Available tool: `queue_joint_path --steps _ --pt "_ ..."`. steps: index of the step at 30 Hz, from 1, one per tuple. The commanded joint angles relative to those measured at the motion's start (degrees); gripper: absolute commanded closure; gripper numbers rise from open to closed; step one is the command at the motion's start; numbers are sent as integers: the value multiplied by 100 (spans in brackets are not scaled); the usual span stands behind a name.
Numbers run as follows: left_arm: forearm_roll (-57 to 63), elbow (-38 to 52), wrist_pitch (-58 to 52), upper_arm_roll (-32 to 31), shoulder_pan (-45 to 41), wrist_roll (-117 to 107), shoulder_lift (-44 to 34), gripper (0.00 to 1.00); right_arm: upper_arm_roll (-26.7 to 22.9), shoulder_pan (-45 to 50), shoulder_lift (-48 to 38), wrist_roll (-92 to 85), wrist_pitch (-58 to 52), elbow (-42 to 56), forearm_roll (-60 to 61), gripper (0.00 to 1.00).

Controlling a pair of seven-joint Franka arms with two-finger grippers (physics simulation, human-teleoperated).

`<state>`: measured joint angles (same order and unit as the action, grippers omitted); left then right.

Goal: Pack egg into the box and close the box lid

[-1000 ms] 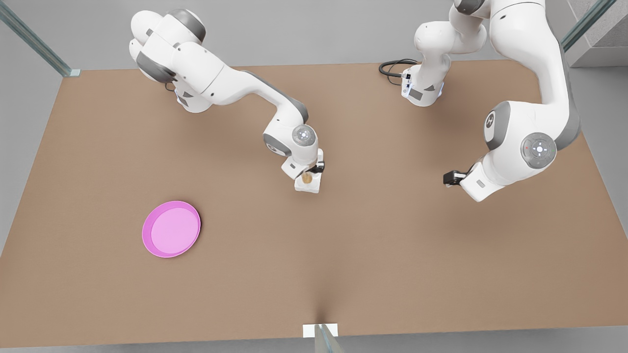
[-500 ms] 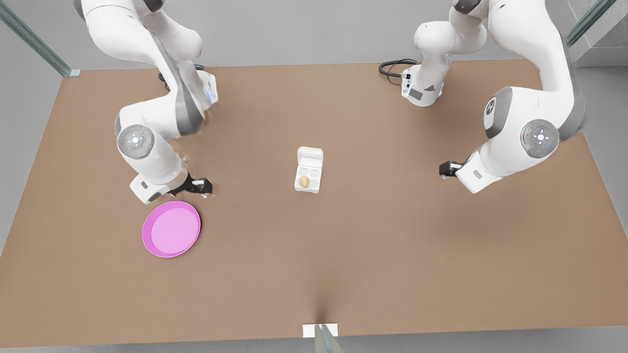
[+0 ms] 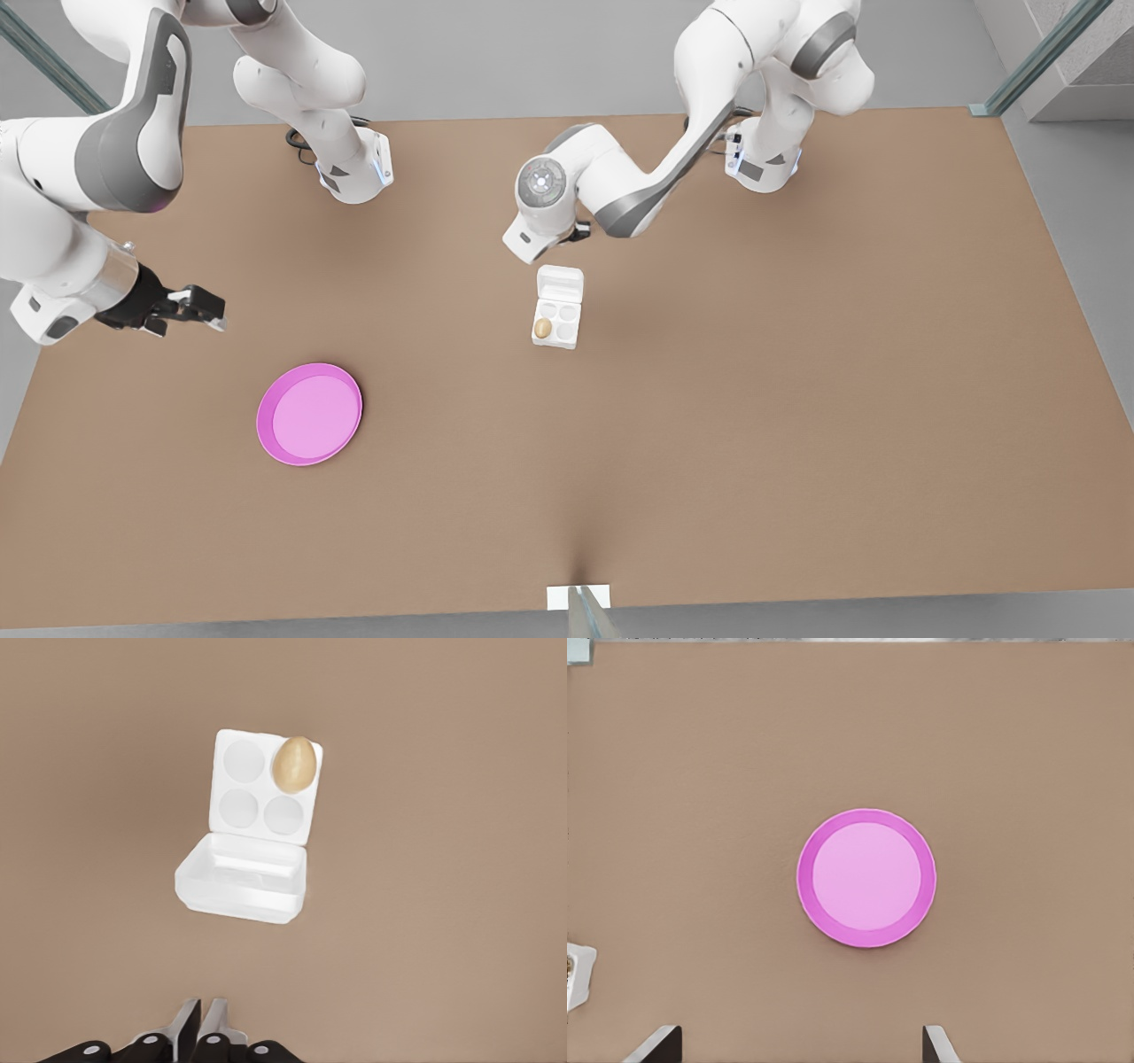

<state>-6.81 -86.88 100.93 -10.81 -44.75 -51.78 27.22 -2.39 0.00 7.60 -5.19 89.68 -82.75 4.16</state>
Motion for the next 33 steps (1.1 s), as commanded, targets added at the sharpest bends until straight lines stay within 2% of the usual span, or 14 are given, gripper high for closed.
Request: queue_joint_path --steps 1,6,8,12,27,33 --pt "-40 -92 84 0 1 1 -6 79 -7 -61 -4 0 -3 -4 -3 0" --pt "84 -997 946 17 -25 370 -164 79 -16 -88 4 35 93 -4 -3 0" --pt "83 -1077 1315 17 -17 467 -67 79 -16 -97 4 26 84 -4 -11 0" --pt "180 -1358 1069 52 -17 590 -85 79 -16 -105 13 35 93 -4 -20 0" --pt "163 -1358 1869 35 54 617 91 79 -25 -97 -31 97 40 -39 -178 0" --pt "-215 -1332 3099 17 106 608 249 79 -34 -97 -31 105 23 -39 -178 0"
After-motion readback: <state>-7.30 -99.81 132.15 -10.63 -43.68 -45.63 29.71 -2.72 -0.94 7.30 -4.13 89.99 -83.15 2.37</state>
